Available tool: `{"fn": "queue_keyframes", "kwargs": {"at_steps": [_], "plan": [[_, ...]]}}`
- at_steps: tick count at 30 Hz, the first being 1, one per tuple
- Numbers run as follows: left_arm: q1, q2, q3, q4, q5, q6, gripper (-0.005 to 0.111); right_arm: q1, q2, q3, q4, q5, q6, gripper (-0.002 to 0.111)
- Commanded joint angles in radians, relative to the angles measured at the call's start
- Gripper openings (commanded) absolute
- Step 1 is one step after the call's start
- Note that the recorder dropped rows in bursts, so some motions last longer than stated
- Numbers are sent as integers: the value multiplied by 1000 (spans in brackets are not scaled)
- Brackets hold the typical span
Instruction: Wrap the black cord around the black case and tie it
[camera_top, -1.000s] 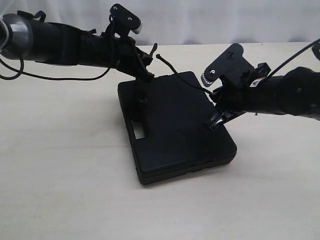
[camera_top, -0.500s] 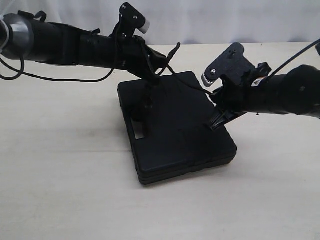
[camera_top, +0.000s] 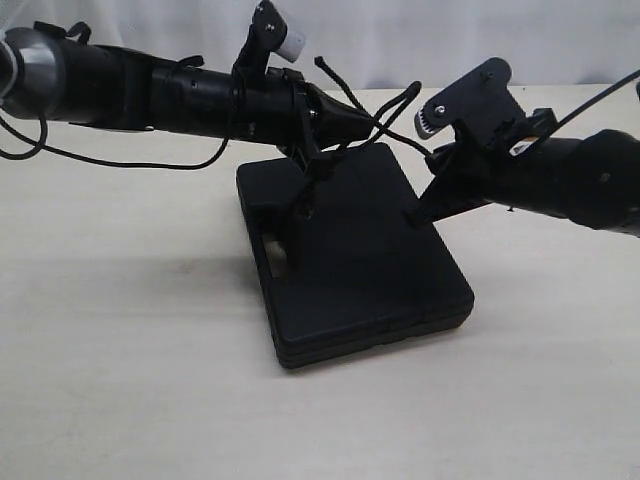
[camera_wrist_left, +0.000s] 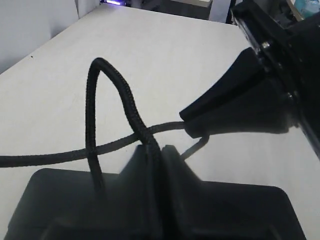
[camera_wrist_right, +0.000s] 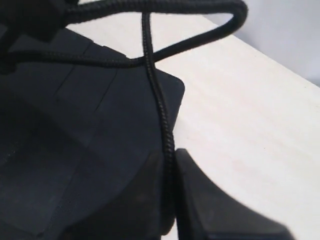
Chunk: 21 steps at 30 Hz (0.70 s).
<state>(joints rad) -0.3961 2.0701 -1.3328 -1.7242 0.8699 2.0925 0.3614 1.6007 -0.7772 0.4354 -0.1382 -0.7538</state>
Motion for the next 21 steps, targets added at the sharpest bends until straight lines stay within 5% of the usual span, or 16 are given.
{"fn": "queue_keyframes", "kwargs": {"at_steps": [1,7,14,21], "plan": [[1,-3,-7,59,58,0,0,2,-10,5,1,-52,38,4],[1,-3,-7,111,91,0,3,2,-10,5,1,-70,59,4],[1,-3,-7,115,167,0,39,2,8,5,1,-70,59,4],[1,-3,-7,48,56,5,55,2,56,5,-3,-97,59,4]]}}
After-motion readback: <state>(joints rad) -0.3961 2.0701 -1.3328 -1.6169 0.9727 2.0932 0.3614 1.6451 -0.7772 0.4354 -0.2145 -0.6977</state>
